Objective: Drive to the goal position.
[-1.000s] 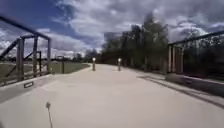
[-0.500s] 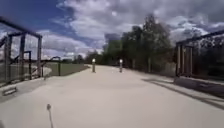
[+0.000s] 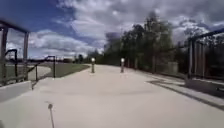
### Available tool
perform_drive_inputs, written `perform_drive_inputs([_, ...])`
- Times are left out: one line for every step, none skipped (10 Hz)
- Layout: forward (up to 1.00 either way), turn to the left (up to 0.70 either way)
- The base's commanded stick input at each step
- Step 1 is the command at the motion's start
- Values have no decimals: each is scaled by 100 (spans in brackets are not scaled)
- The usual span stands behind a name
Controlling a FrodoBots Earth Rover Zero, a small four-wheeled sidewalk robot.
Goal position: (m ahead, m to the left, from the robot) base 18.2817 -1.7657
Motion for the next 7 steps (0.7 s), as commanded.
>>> perform_drive_inputs([100, 0])
perform_drive_inputs([100, 0])
perform_drive_inputs([100, 0])
perform_drive_inputs([100, 0])
perform_drive_inputs([100, 0])
perform_drive_inputs([100, 0])
perform_drive_inputs([100, 0])
